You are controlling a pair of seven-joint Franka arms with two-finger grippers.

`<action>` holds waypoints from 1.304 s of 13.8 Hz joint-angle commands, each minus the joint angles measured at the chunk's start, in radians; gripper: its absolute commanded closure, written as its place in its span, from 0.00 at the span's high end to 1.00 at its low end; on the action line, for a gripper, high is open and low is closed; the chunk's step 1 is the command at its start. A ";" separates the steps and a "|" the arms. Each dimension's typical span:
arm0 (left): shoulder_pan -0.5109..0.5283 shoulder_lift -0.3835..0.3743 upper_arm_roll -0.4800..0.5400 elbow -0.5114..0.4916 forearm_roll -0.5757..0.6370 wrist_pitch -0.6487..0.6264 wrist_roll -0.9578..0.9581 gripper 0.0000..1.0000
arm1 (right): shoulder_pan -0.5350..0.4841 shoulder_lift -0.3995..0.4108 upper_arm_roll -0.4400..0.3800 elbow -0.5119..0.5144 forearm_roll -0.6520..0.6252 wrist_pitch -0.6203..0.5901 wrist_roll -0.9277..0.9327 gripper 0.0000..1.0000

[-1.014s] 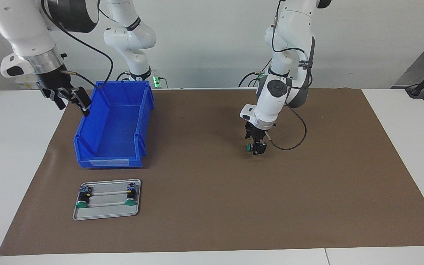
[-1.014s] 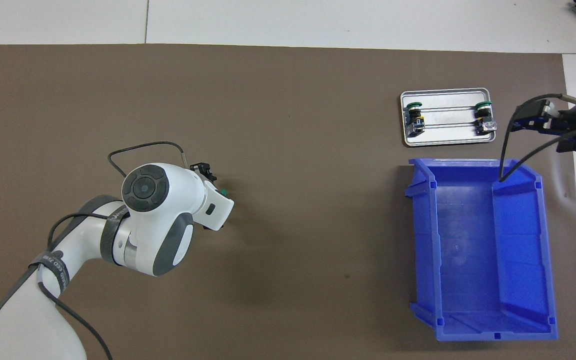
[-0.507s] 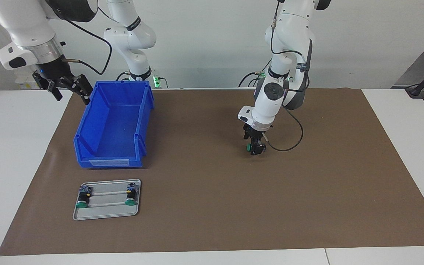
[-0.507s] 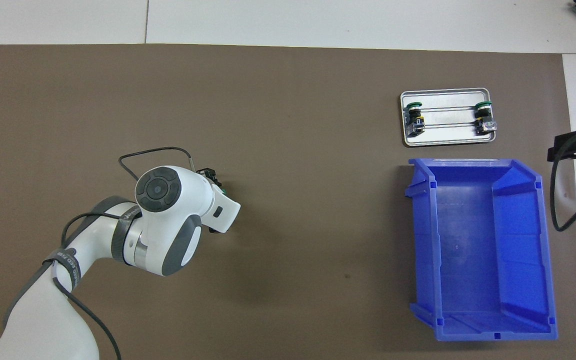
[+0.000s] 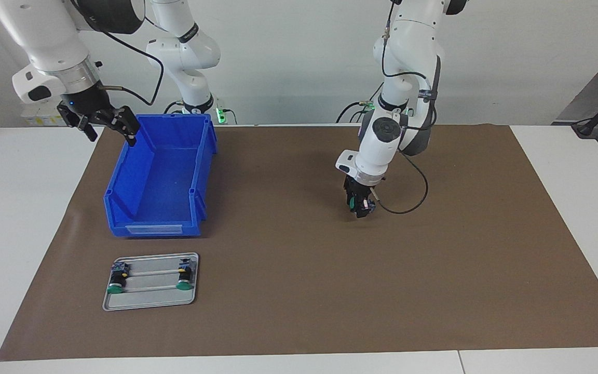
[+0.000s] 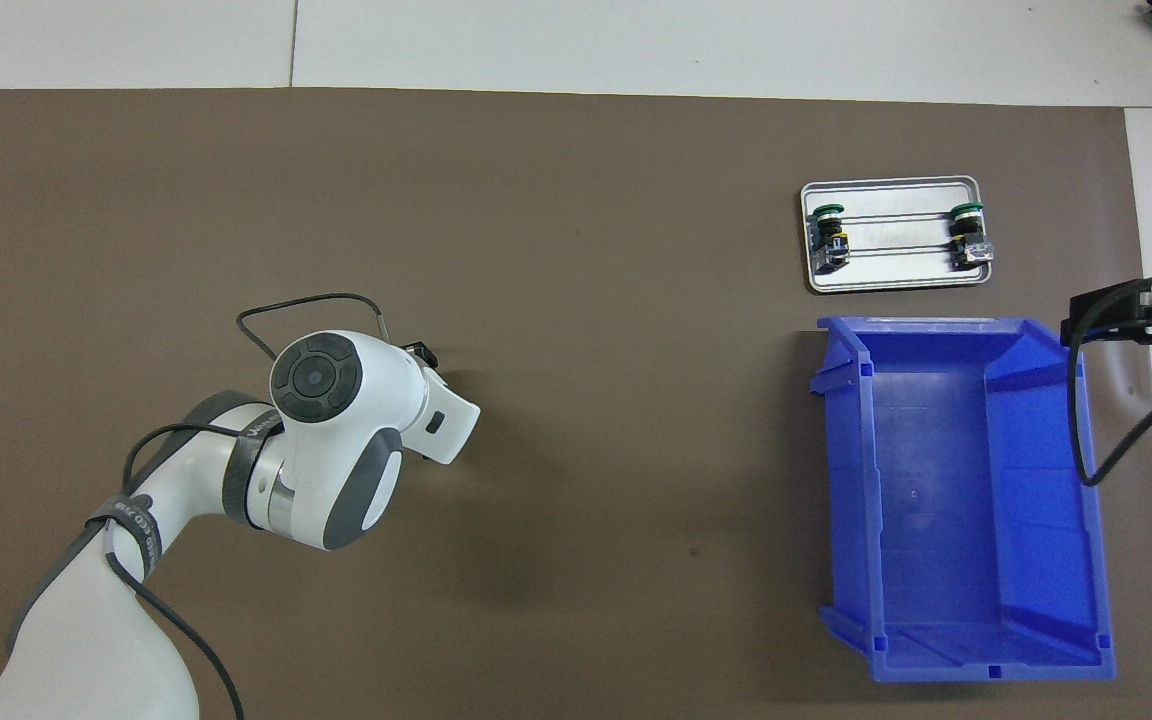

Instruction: Place and press button with both arms

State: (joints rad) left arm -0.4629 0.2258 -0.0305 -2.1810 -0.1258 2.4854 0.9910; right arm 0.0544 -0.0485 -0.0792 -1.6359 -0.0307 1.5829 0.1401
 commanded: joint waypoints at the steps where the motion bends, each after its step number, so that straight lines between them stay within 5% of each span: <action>1: -0.014 0.009 0.017 0.030 0.009 0.010 -0.011 0.00 | 0.031 -0.030 0.013 -0.029 -0.009 0.000 0.065 0.99; 18: 0.015 -0.002 0.017 0.050 0.009 -0.013 -0.018 0.00 | 0.002 -0.028 0.001 -0.028 -0.009 0.000 -0.016 0.99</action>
State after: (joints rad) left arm -0.4524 0.2257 -0.0146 -2.1342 -0.1258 2.4826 0.9811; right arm 0.0637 -0.0529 -0.0793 -1.6394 -0.0308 1.5828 0.1516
